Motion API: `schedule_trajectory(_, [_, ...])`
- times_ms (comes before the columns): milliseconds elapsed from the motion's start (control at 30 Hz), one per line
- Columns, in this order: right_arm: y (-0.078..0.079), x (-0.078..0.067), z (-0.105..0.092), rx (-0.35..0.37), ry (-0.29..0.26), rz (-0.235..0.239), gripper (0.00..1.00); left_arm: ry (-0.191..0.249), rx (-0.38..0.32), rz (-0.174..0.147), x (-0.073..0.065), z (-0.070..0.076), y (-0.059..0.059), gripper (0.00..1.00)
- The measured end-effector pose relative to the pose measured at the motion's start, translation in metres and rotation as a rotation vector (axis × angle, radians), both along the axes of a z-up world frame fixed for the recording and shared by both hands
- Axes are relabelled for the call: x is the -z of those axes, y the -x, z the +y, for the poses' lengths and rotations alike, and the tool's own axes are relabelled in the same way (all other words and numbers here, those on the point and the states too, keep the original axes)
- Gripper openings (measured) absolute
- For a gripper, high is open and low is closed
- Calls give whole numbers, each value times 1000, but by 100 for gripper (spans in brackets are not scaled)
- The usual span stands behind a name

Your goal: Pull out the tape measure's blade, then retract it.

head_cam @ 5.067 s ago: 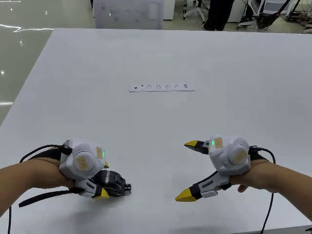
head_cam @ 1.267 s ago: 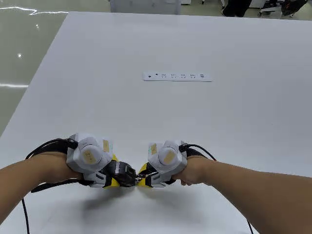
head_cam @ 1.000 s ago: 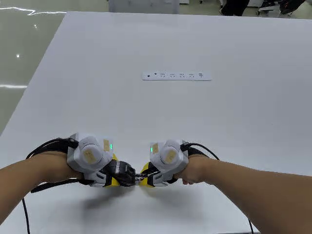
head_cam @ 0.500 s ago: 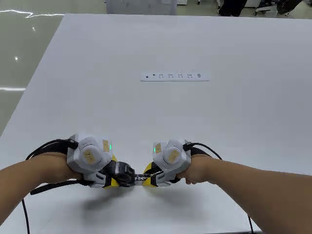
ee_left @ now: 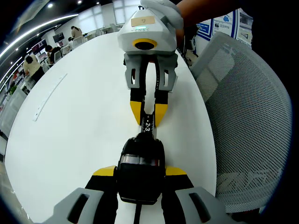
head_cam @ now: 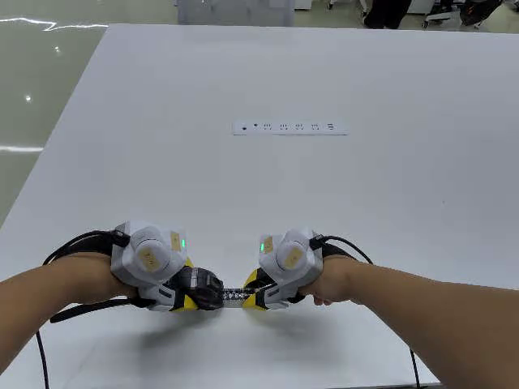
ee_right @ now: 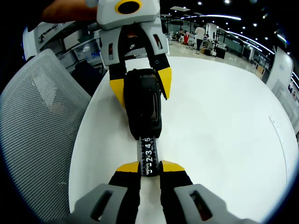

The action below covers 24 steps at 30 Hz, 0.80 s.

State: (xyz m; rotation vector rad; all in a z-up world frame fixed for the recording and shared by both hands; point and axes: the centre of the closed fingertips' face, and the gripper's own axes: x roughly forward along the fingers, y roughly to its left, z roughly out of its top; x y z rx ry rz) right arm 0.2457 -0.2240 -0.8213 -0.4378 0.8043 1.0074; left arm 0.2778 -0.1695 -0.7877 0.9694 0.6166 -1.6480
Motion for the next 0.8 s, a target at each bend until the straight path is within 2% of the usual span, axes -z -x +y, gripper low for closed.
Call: schedule_trajectory(800, [6, -3, -11, 19, 5, 13, 13, 1, -10, 4, 0, 1, 1, 32])
